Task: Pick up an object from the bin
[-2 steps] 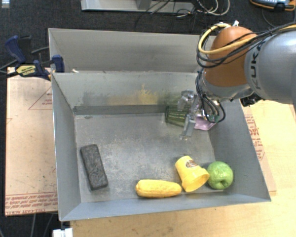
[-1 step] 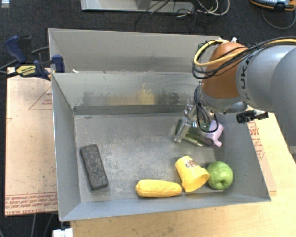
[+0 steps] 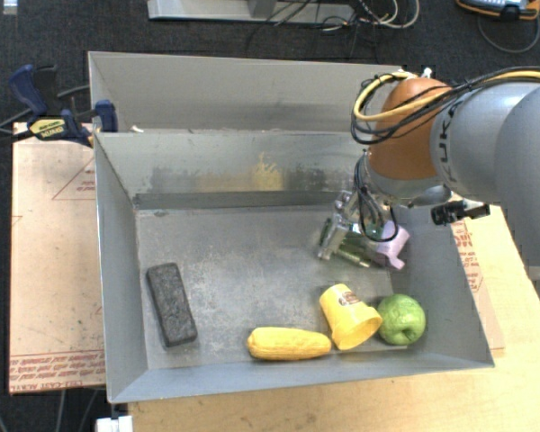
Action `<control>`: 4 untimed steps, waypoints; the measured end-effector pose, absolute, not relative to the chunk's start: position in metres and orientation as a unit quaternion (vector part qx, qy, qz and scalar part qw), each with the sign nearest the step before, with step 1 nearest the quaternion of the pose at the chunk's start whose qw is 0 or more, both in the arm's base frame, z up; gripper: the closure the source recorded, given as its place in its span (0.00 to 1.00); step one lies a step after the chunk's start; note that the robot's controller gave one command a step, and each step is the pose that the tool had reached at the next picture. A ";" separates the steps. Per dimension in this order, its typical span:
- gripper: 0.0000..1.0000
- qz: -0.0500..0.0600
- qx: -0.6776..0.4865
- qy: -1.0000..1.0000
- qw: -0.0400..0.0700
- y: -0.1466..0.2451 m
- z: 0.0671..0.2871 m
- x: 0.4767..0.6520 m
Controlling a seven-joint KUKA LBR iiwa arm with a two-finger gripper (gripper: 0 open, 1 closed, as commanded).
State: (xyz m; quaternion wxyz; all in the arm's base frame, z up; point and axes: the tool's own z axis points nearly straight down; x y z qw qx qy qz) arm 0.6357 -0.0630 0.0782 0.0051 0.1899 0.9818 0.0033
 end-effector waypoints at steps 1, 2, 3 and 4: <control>1.00 0.003 0.190 0.982 0.005 -0.063 0.078 0.636; 1.00 0.003 0.190 0.982 0.005 -0.063 0.078 0.636; 1.00 0.003 0.190 0.982 0.005 -0.063 0.078 0.636; 1.00 0.010 0.233 0.972 0.012 -0.080 0.078 0.632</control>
Offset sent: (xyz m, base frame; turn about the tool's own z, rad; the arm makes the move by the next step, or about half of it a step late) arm 0.0000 0.0000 0.0000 0.0000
